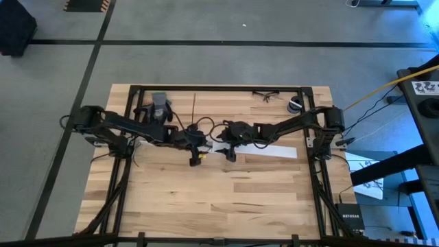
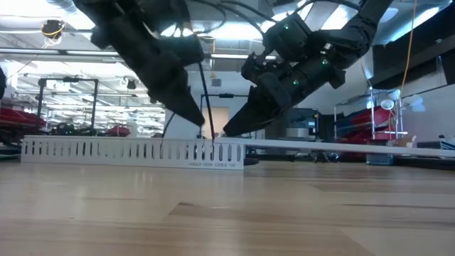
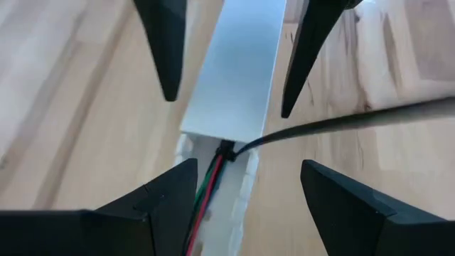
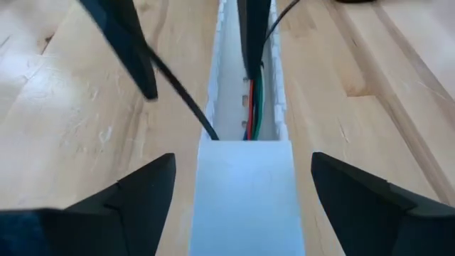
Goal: Ziptie cables
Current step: Close the white cable duct with the lid
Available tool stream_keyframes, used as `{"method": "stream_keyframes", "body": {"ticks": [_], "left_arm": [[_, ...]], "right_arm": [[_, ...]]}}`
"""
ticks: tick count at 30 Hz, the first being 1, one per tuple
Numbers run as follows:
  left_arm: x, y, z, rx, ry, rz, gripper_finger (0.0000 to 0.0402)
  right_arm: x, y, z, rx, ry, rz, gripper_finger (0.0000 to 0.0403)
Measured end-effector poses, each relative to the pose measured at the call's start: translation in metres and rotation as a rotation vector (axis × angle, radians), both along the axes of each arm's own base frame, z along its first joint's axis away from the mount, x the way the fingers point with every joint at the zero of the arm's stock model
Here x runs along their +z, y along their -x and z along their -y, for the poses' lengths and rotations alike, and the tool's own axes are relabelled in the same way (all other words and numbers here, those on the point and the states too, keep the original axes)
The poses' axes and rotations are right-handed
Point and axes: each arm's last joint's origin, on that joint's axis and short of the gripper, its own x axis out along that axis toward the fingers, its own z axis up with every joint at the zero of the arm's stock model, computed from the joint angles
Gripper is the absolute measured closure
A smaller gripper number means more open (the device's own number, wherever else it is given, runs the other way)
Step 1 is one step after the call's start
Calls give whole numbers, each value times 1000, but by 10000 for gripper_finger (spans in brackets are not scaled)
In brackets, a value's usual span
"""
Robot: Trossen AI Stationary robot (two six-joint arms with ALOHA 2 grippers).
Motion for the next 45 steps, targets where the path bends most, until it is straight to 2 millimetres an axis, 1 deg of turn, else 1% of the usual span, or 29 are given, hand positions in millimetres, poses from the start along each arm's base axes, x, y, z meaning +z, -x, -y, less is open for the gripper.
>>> {"method": "stream_keyframes", "body": {"ticks": [4,7,11,16,19,24,31,33,36,40,42,45], "left_arm": [[11,6,0,-9,-20,15,156],[11,6,0,-47,-59,5,156],[10,6,-6,-95,-96,-18,156],[10,7,-18,-137,-38,-13,150],[4,5,-26,-130,-20,-30,135],[-15,2,-36,-159,-18,-99,113],[-37,-2,-39,-190,-17,-179,109],[-42,-5,-38,-197,-8,-173,110],[-47,-10,-37,-197,-3,-149,118],[-52,-13,-37,-192,5,-131,143],[-53,-14,-37,-188,14,-123,157],[-53,-15,-37,-181,22,-116,163]], "right_arm": [[6,-2,0,4,-5,-36,81],[9,-5,0,8,-2,-61,81],[12,-7,1,3,22,-57,81],[11,-6,1,-2,24,-72,81],[11,-6,1,-2,24,-75,81],[11,-6,1,-2,24,-76,81],[11,-6,1,-2,24,-77,81],[11,-6,1,-2,24,-78,81],[11,-6,1,-10,30,-78,81],[11,-6,2,-20,34,-79,81],[10,-5,1,-21,30,-86,81],[12,-6,2,-34,43,-113,81]]}}
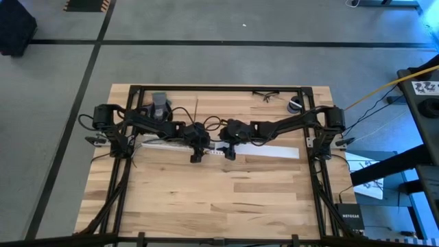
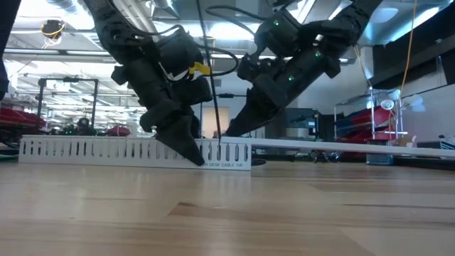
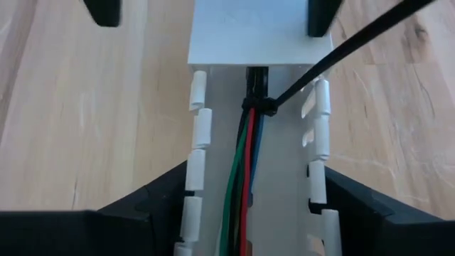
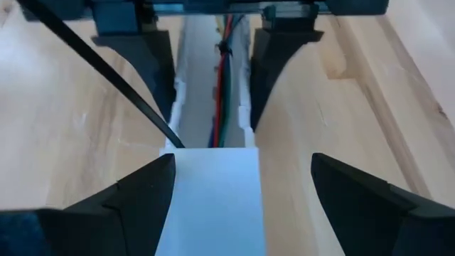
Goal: Ziptie cables
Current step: Close the white cable duct with the lid
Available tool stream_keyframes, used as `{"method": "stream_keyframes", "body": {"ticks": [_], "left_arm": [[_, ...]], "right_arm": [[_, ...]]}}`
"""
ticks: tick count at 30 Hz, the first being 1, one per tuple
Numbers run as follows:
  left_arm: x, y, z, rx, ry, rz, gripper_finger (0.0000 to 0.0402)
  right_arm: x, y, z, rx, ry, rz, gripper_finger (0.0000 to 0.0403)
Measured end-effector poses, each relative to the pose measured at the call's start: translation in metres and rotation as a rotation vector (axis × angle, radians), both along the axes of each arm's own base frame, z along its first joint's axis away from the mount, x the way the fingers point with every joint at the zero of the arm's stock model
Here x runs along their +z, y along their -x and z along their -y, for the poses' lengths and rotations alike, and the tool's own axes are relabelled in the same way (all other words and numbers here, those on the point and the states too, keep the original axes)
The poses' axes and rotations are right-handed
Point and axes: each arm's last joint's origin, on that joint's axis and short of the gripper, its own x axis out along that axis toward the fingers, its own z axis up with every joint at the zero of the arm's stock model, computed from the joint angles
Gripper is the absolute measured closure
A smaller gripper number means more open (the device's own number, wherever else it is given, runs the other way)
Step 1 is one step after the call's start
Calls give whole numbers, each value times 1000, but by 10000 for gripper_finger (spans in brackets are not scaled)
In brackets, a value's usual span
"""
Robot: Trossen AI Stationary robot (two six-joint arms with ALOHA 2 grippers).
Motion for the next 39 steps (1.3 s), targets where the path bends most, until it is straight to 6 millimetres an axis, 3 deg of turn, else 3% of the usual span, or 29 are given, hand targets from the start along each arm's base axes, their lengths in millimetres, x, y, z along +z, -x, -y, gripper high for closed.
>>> {"method": "stream_keyframes", "body": {"ticks": [9,18,29,32,37,39], "left_arm": [[0,0,0,6,5,-1,165],[0,0,0,5,5,-5,166],[-1,0,3,3,8,-5,167],[0,0,4,0,8,-4,167],[-1,0,4,-1,10,-5,167],[-1,0,4,-2,11,-6,167]], "right_arm": [[33,7,-7,-4,-17,-146,81],[11,15,-25,-28,-49,-134,81],[-5,18,-22,-40,-38,-134,83],[-14,17,-22,-33,-44,-154,99],[-18,15,-23,-26,-45,-148,180],[-17,14,-23,-18,-51,-146,189]]}}
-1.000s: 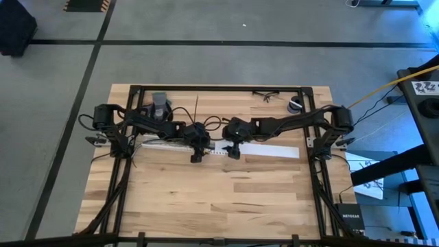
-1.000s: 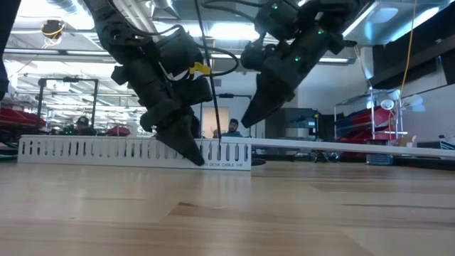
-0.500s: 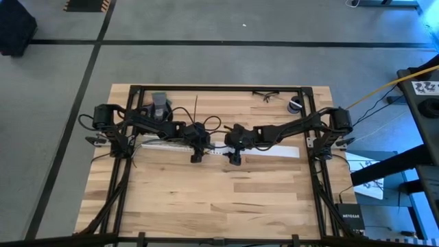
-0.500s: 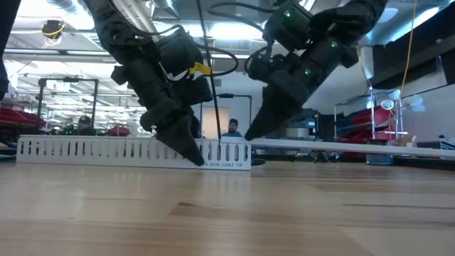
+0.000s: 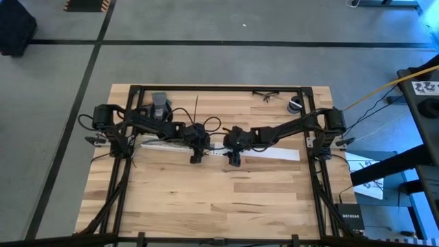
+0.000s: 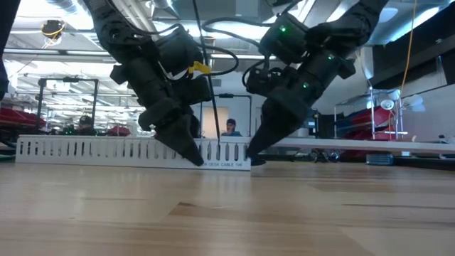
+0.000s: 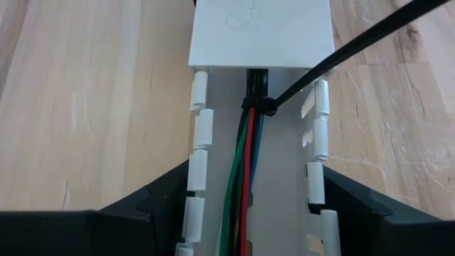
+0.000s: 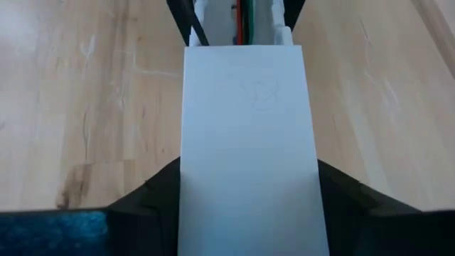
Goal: Ziptie cables
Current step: Close the white cable duct with the lid
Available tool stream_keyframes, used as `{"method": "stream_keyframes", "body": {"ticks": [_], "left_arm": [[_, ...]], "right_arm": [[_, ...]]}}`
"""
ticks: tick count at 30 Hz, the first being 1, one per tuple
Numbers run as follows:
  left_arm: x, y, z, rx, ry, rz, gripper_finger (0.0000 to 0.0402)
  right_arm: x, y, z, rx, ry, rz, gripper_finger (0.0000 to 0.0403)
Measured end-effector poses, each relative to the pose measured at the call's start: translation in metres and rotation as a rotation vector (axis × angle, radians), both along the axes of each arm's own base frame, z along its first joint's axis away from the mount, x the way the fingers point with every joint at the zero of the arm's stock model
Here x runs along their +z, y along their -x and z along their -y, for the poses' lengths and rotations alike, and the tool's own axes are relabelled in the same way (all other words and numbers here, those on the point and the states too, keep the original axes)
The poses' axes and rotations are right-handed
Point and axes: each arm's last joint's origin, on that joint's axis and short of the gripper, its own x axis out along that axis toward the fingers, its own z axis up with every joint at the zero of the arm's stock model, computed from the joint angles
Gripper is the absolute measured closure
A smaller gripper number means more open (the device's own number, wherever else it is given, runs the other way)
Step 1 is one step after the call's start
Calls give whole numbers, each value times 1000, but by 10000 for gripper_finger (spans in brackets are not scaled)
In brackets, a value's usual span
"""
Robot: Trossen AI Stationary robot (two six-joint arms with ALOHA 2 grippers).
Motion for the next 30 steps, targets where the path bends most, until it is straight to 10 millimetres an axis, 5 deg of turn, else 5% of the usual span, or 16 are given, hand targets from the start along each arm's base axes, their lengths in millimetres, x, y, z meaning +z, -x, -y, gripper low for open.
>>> {"method": "stream_keyframes", "body": {"ticks": [11,30], "left_arm": [[0,0,2,-15,-7,8,167],[1,-3,4,-17,-5,31,167]], "right_arm": [[-2,-9,-1,17,-32,41,189],[-11,-52,-1,57,-38,74,186]]}}
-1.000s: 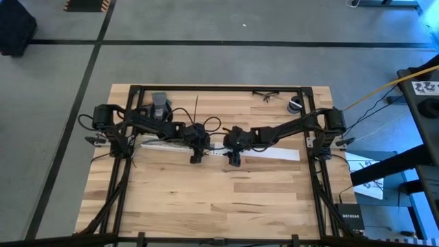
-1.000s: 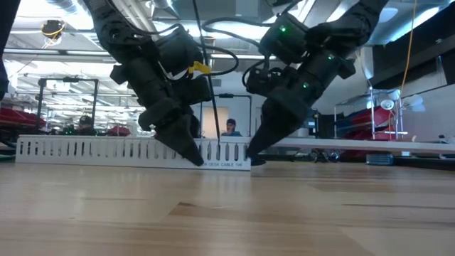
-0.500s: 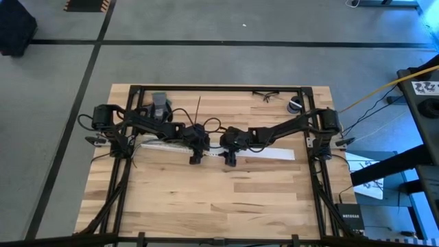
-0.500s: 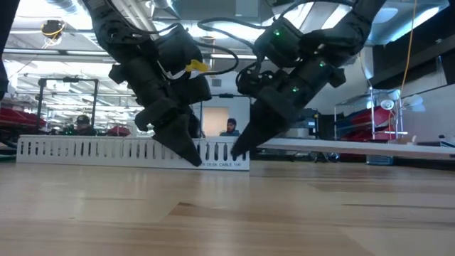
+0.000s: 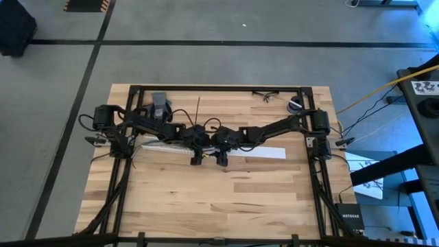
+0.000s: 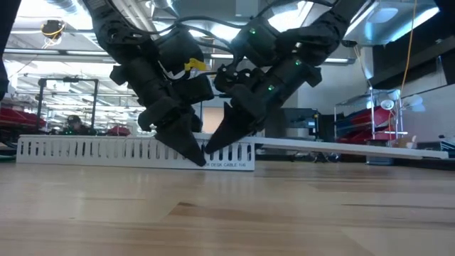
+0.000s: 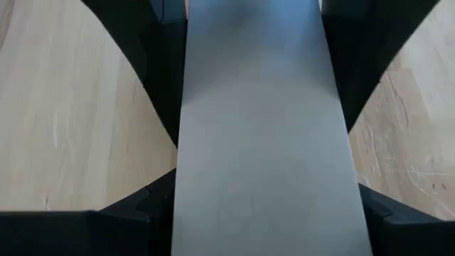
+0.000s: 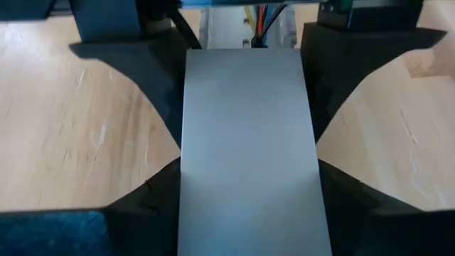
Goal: Ziptie cables
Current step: Close the white cable duct with the lid
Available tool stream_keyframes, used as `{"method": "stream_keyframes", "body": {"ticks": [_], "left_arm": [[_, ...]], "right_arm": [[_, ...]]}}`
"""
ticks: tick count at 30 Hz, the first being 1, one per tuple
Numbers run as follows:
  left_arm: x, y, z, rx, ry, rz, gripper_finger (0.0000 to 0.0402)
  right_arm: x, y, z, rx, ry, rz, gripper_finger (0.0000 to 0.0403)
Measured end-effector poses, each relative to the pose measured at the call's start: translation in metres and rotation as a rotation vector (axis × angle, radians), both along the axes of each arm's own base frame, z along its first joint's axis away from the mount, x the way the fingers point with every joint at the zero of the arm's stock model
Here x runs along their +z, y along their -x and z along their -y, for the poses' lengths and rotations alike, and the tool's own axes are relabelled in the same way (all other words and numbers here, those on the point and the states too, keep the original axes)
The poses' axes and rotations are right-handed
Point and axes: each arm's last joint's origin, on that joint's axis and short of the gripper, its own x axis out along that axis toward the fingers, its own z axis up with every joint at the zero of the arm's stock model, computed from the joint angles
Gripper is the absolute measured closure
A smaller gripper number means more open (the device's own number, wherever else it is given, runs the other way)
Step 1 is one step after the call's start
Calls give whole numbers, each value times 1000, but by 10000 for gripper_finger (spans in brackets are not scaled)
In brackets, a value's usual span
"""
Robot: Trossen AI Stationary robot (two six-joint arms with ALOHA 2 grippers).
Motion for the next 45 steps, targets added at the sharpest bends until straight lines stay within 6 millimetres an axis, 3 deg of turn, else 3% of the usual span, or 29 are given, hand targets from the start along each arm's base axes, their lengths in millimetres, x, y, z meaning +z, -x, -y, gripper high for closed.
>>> {"method": "stream_keyframes", "body": {"ticks": [10,18,26,38,45], "left_arm": [[0,0,0,25,24,-7,158],[1,0,0,38,52,-4,131],[1,0,1,21,50,-5,128],[45,15,3,32,-10,52,127],[78,35,7,32,-46,85,127]], "right_arm": [[-19,0,-1,24,-15,-54,185],[-19,-2,-1,40,-25,-16,185],[-18,-4,-2,57,-33,29,183],[-20,-2,-3,31,-67,-17,104],[-21,-1,-3,33,-68,-21,96]]}}
